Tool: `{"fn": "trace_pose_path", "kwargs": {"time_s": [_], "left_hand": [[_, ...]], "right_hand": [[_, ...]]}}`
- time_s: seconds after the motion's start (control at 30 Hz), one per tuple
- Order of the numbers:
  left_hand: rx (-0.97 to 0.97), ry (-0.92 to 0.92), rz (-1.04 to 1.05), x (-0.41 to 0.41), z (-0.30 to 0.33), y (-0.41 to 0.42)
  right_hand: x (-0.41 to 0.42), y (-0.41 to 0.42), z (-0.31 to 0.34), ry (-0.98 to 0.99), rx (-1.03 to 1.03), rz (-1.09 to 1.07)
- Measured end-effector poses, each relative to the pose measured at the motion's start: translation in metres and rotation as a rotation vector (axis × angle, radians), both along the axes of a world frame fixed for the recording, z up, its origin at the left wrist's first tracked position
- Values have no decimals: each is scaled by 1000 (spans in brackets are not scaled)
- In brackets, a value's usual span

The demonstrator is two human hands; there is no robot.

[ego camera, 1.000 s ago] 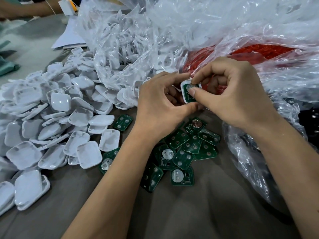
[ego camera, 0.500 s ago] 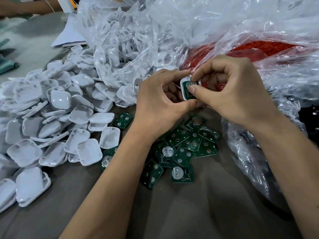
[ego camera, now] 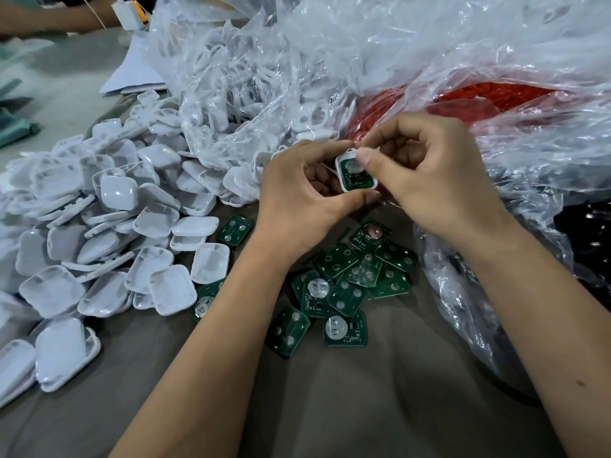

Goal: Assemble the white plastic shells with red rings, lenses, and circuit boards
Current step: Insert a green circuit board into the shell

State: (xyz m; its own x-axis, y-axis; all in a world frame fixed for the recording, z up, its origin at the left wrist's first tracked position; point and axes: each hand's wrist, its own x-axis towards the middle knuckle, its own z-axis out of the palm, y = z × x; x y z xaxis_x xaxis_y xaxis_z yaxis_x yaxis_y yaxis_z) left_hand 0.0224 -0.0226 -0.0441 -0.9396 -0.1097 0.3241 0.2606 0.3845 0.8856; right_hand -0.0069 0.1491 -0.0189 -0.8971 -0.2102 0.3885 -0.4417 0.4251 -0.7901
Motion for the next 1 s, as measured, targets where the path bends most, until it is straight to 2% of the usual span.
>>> {"fn": "trace_pose_path", "kwargs": {"time_s": [0.27, 0.7, 1.0], "left_hand": [[40, -45, 6, -2, -2, -1], [142, 32, -93, -1, 2, -5], [76, 72, -105, 0, 5, -4]], "right_hand": [[-6, 5, -1, 0, -143, -71], [-6, 5, 1, 18, -155, -79], [-5, 4, 1, 7, -148, -74]]}}
